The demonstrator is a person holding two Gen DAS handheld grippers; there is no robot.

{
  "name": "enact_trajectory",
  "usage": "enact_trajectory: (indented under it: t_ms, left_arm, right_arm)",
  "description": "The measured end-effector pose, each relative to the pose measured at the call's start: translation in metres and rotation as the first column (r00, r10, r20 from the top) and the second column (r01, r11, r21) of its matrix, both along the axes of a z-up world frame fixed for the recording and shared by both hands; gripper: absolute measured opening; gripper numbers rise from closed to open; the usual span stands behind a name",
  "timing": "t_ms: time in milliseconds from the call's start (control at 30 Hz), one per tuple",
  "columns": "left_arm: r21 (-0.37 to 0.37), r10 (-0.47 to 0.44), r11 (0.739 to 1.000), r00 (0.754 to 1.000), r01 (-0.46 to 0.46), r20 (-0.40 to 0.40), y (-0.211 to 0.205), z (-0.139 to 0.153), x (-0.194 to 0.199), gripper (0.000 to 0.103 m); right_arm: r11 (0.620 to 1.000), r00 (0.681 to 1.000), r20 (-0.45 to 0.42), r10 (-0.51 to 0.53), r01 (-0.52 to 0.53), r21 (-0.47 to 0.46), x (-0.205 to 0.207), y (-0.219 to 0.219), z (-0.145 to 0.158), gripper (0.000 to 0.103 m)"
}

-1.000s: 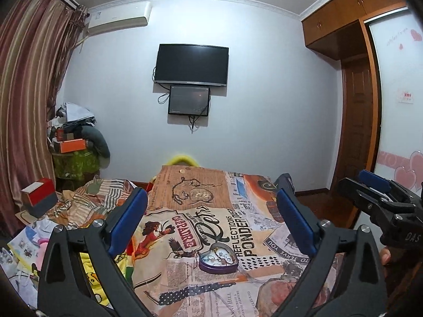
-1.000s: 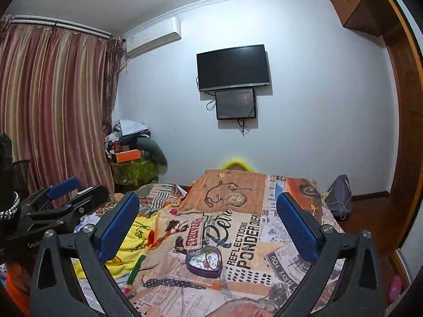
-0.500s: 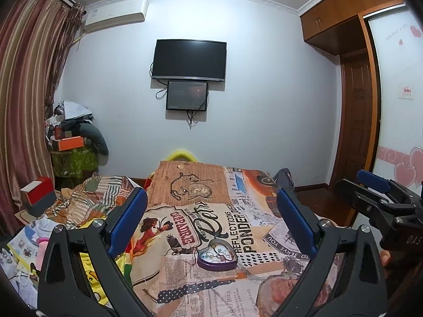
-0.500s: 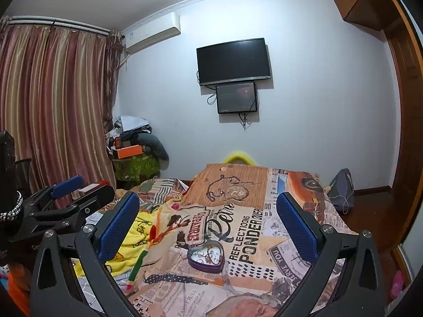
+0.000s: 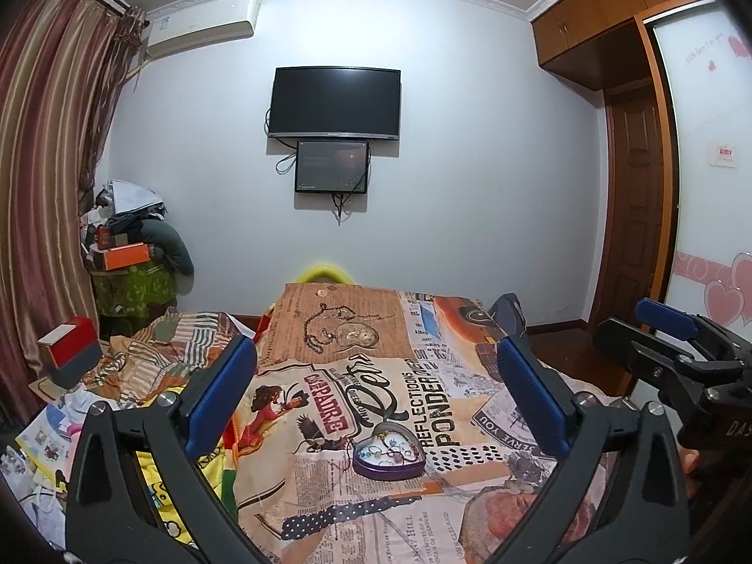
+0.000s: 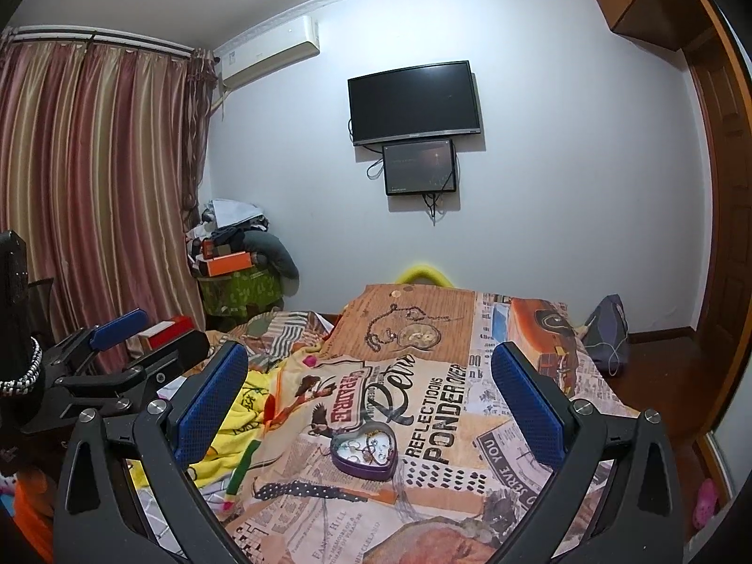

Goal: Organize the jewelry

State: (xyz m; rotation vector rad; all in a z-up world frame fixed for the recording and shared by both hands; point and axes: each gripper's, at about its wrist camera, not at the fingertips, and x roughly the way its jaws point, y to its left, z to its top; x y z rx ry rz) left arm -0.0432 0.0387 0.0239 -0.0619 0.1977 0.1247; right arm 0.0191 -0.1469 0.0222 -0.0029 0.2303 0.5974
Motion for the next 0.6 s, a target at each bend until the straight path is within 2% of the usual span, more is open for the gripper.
enact_trajectory:
  t_ms: [333, 600]
  left_arm:
    - [0.011, 0.006, 1.000, 1.000, -0.005, -0.014, 0.0009, -0.0011, 0.0022, 0.103]
    - [-0.019, -0.024, 1.000, 0.999, 0.024, -0.024, 0.0040, -0.0018, 0.0042, 0.103]
  right_arm:
    - [1.000, 1.000, -0.011, -0.003, 0.003, -0.009, 0.0013, -0.0003, -0.0003, 0.103]
    - [1.000, 1.000, -0.020, -0.008, 0.008, -0.004, 0.0039, -0.0017, -0.0012, 0.103]
